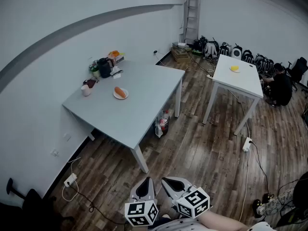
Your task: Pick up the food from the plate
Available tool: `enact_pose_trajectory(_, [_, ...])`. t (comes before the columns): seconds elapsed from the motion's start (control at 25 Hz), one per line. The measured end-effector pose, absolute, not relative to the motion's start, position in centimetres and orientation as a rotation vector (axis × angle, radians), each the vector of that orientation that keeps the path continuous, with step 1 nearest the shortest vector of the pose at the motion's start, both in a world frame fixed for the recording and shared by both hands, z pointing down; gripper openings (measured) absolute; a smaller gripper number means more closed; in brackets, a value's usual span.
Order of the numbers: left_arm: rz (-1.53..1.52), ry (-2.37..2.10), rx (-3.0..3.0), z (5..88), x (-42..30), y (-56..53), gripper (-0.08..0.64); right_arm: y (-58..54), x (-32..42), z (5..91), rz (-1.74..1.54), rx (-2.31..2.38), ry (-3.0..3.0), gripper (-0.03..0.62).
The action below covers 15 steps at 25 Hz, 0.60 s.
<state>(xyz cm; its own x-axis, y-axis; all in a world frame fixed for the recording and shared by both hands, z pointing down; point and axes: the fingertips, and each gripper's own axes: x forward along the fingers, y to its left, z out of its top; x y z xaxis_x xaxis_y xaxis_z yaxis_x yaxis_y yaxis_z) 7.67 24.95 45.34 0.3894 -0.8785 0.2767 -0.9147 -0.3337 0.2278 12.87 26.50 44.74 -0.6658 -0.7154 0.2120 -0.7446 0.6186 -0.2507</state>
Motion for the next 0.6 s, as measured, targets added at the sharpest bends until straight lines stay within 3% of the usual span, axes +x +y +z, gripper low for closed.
enact_pose_trajectory(0.6, [0.15,-1.656,2.224,46.5,1.0,23.5,0.008,24.2,7.0,47.0,0.495,1.134,-2.738,-0.002])
